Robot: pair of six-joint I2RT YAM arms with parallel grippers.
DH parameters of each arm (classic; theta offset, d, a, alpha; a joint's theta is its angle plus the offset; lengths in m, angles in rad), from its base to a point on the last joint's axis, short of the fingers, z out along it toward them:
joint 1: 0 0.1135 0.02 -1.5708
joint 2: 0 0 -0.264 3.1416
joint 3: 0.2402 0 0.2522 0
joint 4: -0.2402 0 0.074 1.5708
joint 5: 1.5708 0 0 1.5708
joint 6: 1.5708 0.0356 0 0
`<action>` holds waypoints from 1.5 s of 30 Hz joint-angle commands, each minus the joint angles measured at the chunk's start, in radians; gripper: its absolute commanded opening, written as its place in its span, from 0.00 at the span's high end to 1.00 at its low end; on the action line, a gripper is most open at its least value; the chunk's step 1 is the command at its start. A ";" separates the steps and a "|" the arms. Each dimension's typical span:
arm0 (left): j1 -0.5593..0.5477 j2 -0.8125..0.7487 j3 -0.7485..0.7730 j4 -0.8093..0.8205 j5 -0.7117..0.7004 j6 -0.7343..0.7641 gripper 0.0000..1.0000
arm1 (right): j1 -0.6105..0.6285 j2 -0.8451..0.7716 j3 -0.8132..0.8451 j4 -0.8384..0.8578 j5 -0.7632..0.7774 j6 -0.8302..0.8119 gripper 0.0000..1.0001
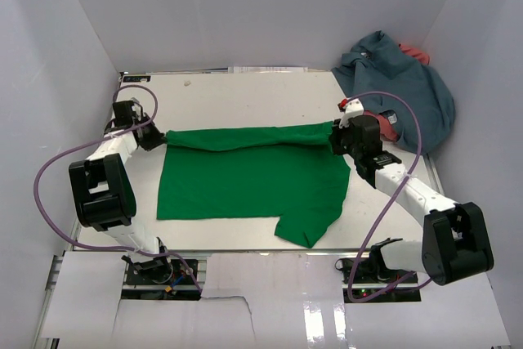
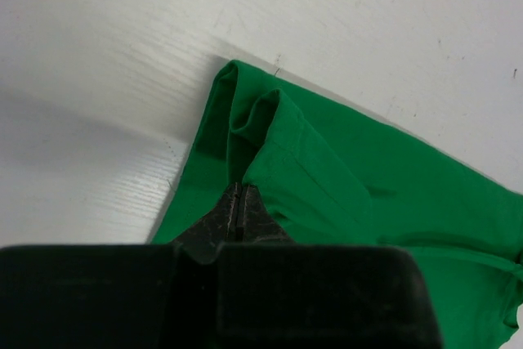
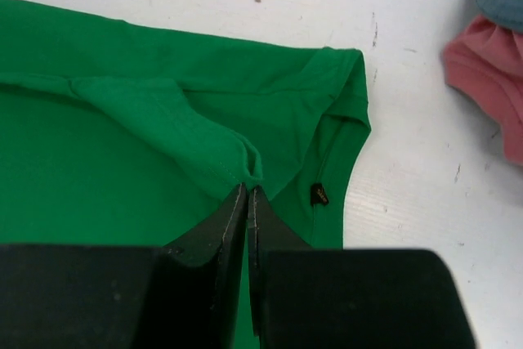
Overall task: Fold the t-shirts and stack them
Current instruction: Fold the flattened tshirt in 1/3 of the way
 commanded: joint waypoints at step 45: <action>0.018 0.110 0.091 -0.185 -0.101 -0.054 0.67 | 0.107 0.163 0.128 -0.386 0.342 0.252 0.19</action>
